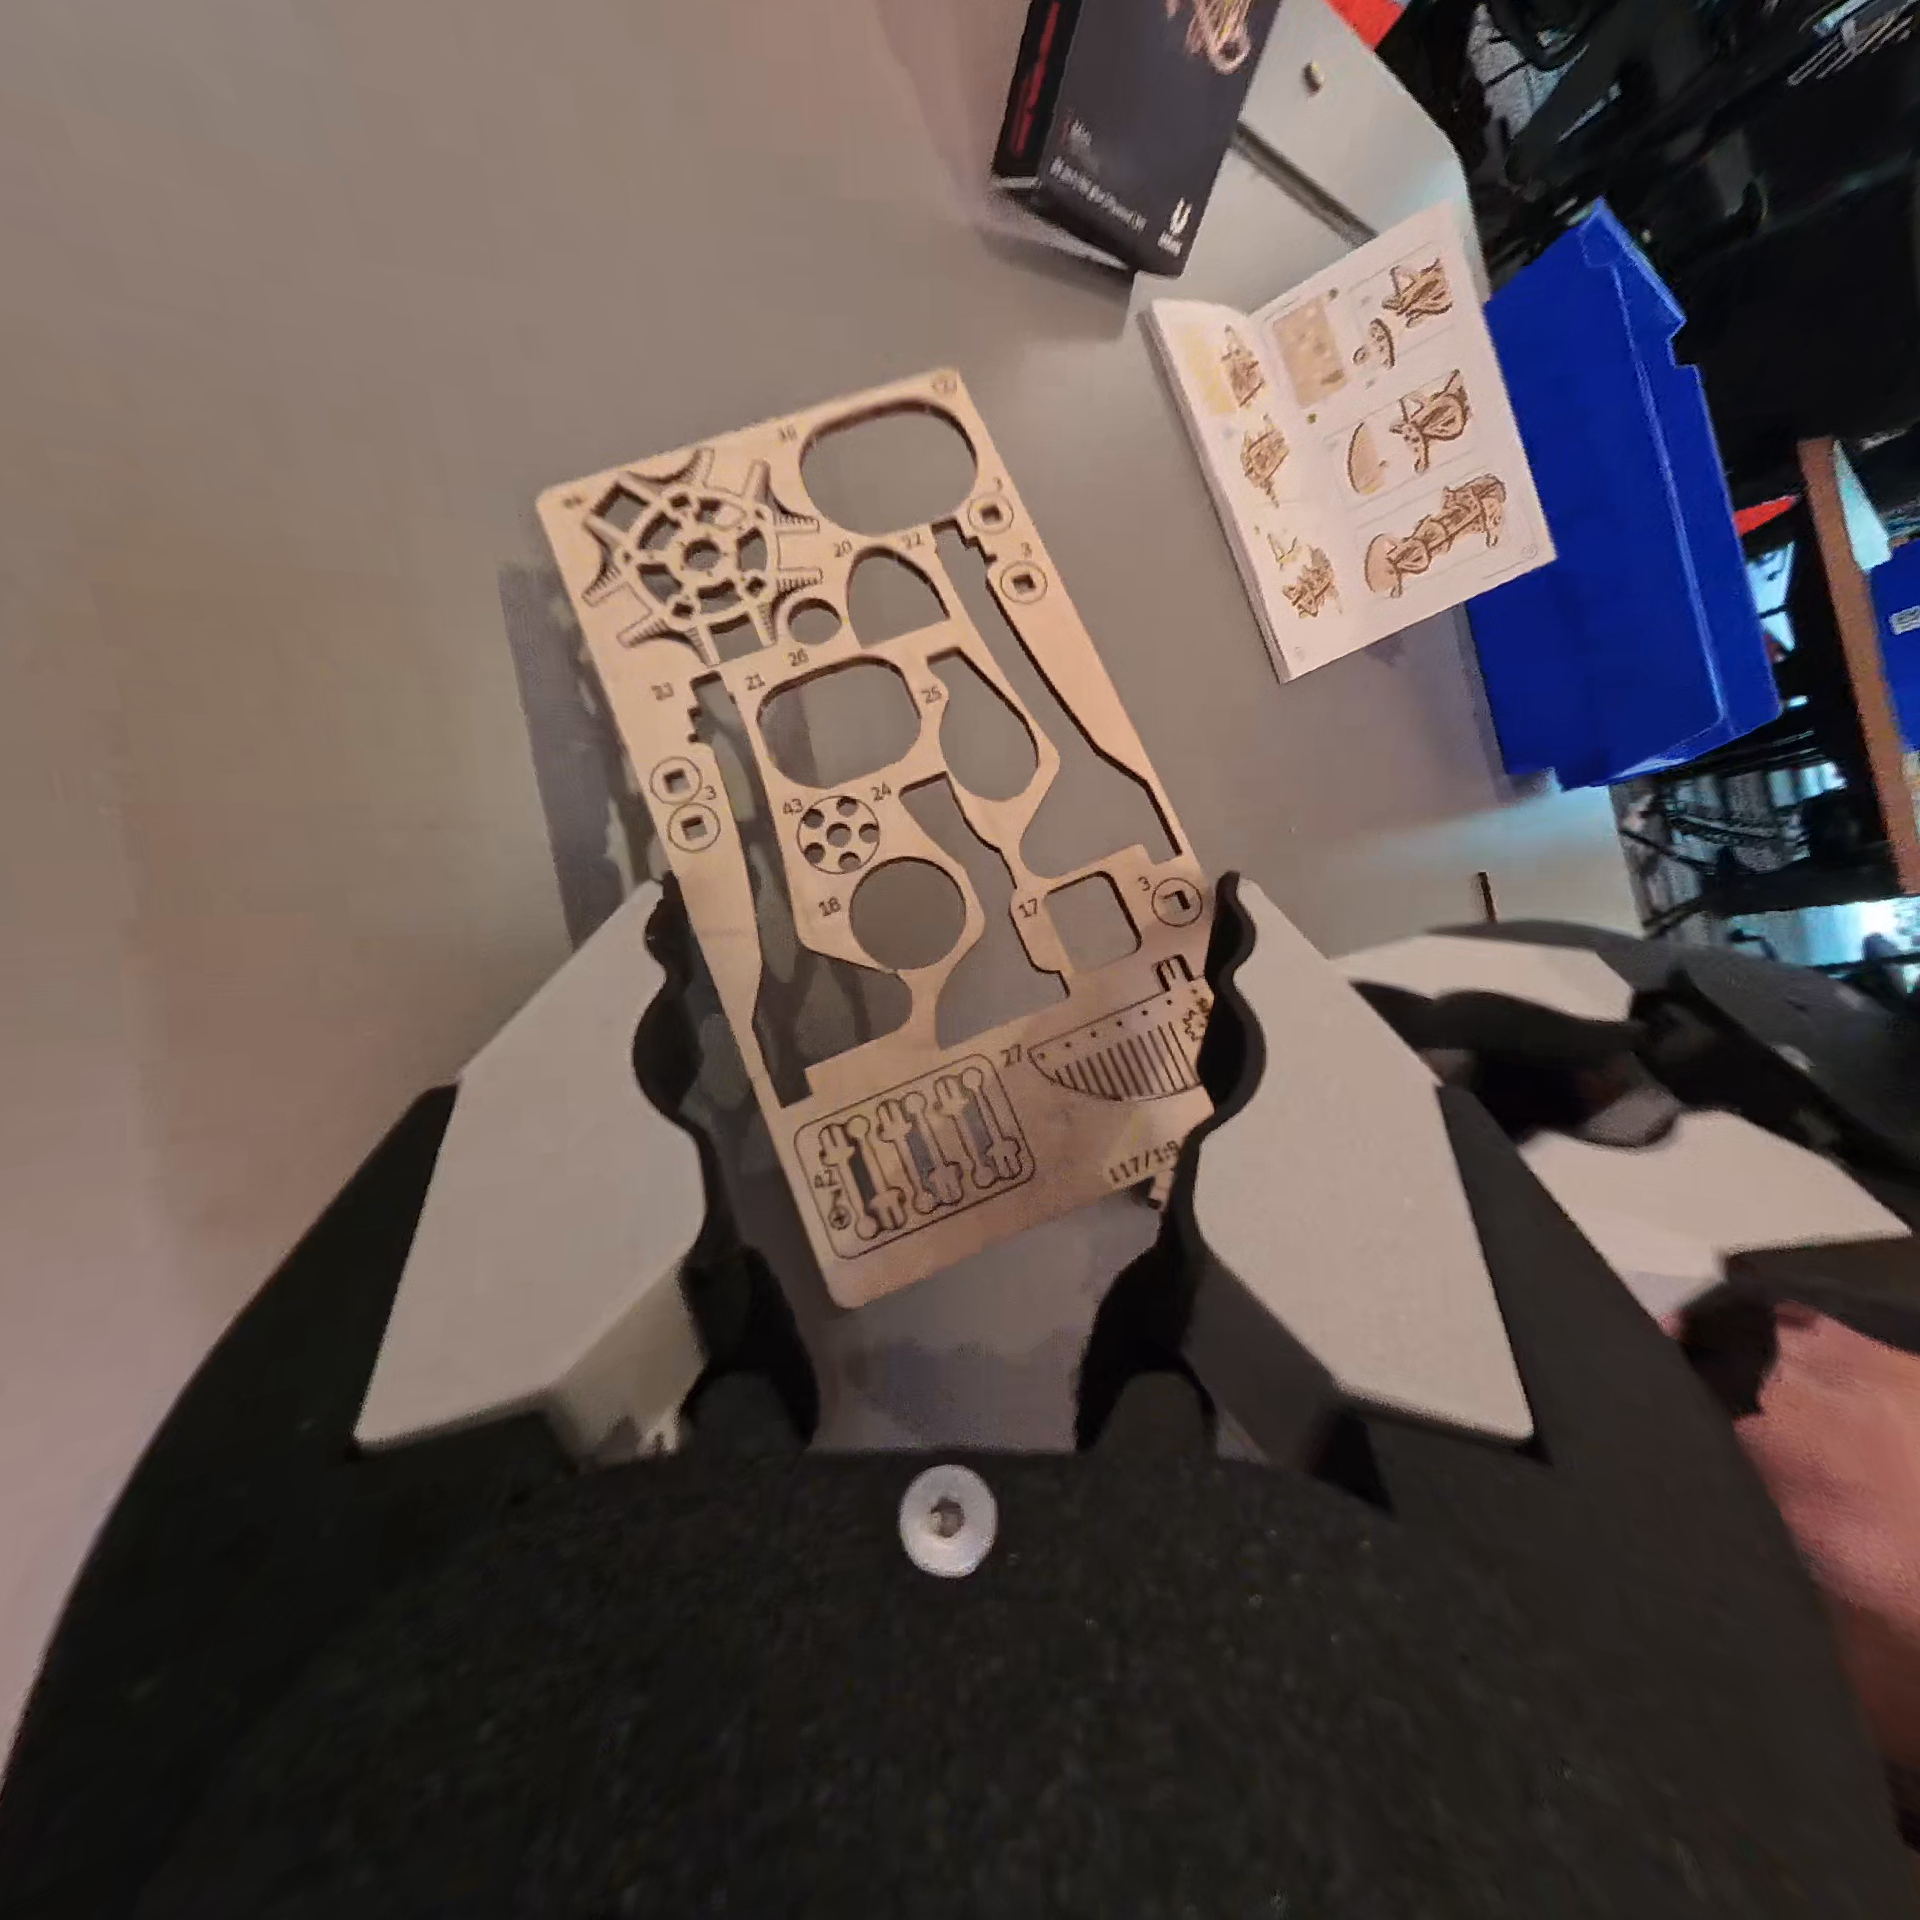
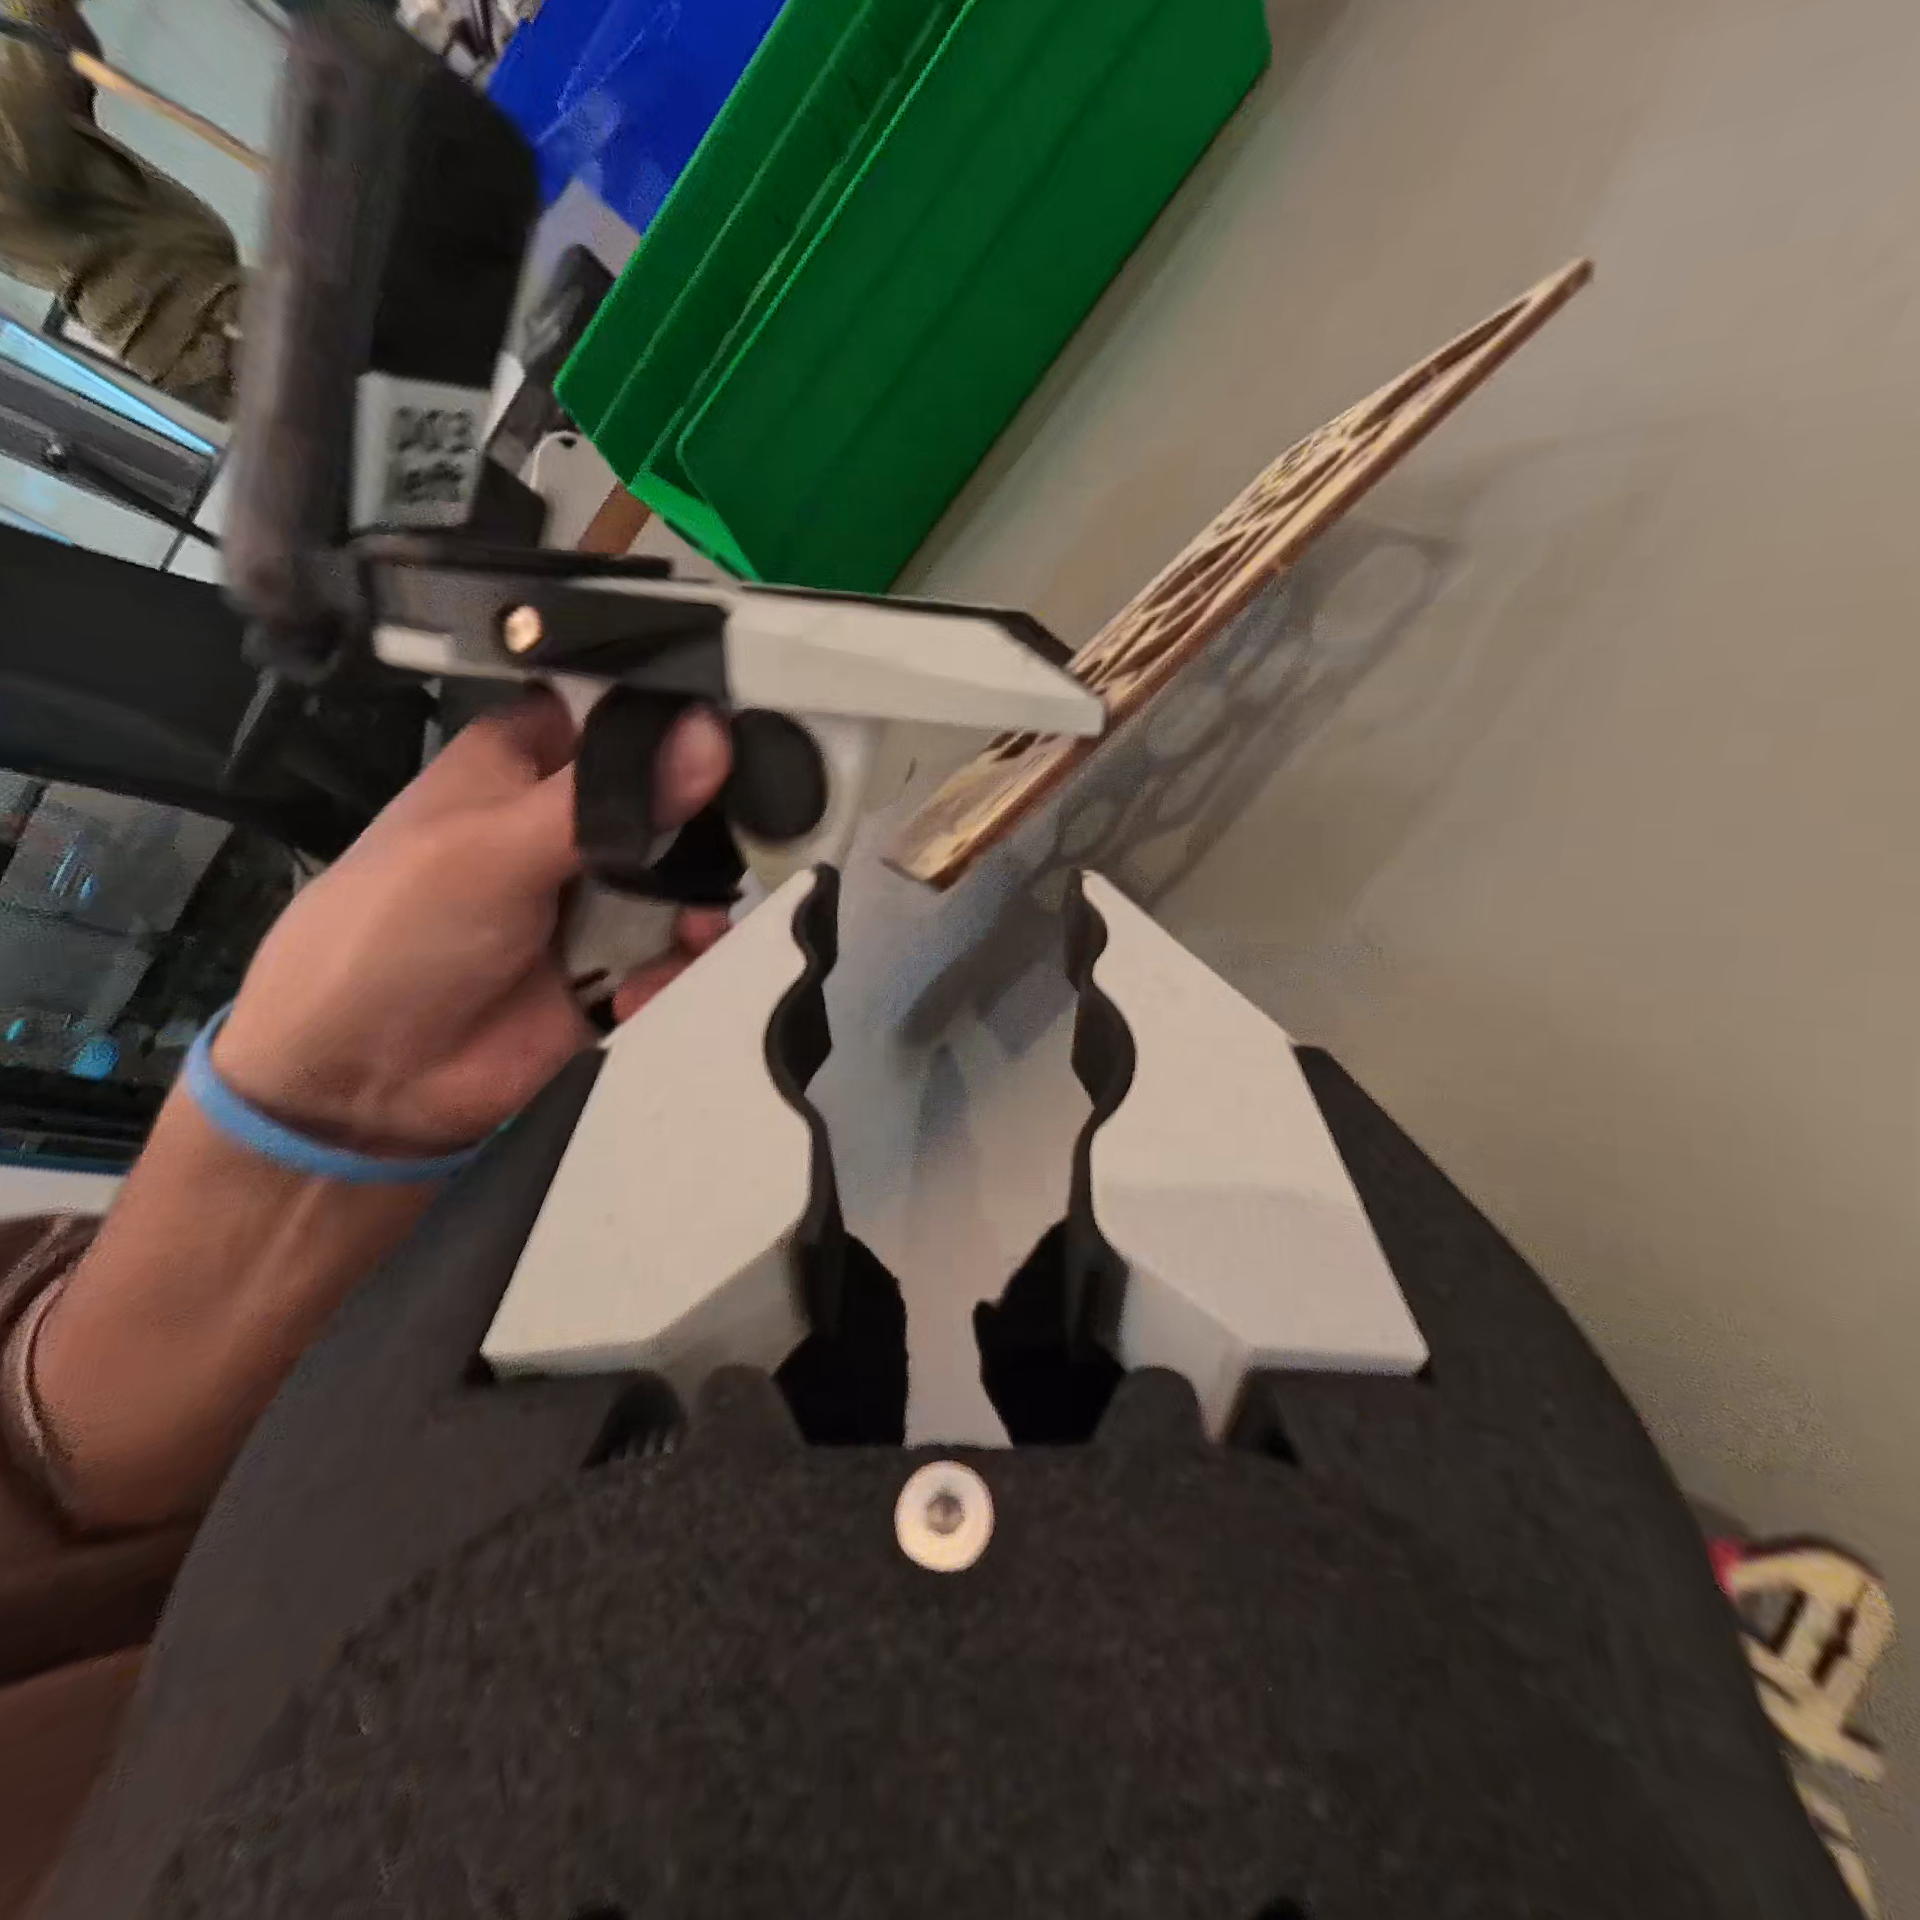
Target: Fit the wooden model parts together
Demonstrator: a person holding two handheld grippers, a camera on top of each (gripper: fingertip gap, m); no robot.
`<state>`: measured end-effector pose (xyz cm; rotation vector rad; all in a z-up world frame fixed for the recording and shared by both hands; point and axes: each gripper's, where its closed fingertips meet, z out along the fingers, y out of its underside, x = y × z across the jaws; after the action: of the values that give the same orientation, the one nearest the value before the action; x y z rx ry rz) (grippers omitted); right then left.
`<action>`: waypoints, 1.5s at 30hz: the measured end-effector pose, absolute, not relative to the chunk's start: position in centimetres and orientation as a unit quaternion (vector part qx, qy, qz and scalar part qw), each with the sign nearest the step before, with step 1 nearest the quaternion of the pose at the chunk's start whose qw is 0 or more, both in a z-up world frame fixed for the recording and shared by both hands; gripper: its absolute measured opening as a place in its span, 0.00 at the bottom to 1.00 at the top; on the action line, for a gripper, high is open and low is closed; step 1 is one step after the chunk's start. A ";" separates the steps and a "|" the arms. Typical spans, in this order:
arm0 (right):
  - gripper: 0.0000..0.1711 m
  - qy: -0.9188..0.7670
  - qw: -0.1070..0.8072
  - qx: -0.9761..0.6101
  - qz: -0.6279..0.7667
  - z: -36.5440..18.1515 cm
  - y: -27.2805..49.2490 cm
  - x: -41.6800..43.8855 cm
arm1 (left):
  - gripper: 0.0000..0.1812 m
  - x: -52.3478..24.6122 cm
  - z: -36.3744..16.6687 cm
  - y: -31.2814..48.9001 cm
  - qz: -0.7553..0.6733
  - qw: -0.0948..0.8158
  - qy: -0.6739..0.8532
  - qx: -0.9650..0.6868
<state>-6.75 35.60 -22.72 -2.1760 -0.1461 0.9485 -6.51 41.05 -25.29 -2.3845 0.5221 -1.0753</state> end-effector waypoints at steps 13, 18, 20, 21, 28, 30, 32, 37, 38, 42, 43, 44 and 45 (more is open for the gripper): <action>0.02 -0.138 0.326 -0.816 0.457 -19.9 34.6 -6.3 | 0.25 -5.0 -17.5 38.5 -0.608 0.257 0.207 -0.722; 0.02 -0.178 0.286 -0.766 0.548 -16.7 30.5 -7.0 | 0.11 -3.0 -13.9 33.5 -0.754 0.147 0.247 -0.591; 0.02 -0.163 0.304 -0.745 0.570 -15.8 30.2 -6.4 | 0.01 -2.1 -13.1 30.7 -0.773 0.112 0.283 -0.557; 0.02 -0.154 0.304 -0.740 0.580 -15.7 29.9 -6.1 | 0.01 -1.7 -13.0 30.5 -0.764 0.128 0.292 -0.561; 0.06 -0.047 0.397 -0.700 0.591 -15.0 29.0 0.3 | 0.01 -1.4 -14.2 30.7 -0.729 0.156 0.311 -0.590; 0.05 -0.039 0.404 -0.703 0.584 -15.4 28.8 1.1 | 0.01 -0.7 -14.5 30.1 -0.725 0.155 0.318 -0.592; 0.05 -0.042 0.394 -0.707 0.585 -15.9 28.4 1.0 | 0.01 0.3 -14.7 29.5 -0.723 0.157 0.316 -0.593; 0.03 -0.043 0.398 -0.717 0.571 -16.6 27.5 1.7 | 0.01 1.3 -15.2 28.6 -0.714 0.155 0.323 -0.601; 0.02 -0.043 0.398 -0.711 0.578 -16.4 27.3 1.8 | 0.00 1.4 -15.2 28.5 -0.715 0.154 0.326 -0.599; 0.02 -0.036 0.396 -0.706 0.586 -16.5 27.0 2.2 | 0.01 1.8 -15.3 28.1 -0.713 0.157 0.329 -0.600; 0.02 -0.030 0.394 -0.699 0.595 -16.3 27.0 2.2 | 0.01 1.8 -15.2 28.1 -0.714 0.157 0.327 -0.599; 0.02 -0.022 0.398 -0.687 0.607 -16.1 27.0 2.3 | 0.01 1.8 -15.1 28.1 -0.717 0.156 0.325 -0.596; 0.02 -0.012 0.401 -0.674 0.620 -15.8 27.1 2.5 | 0.01 1.8 -15.0 28.2 -0.719 0.158 0.324 -0.595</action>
<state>2.47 27.11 -15.83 -1.7047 -0.0296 1.5690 1.83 28.18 -15.02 -1.7017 0.9257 -2.0551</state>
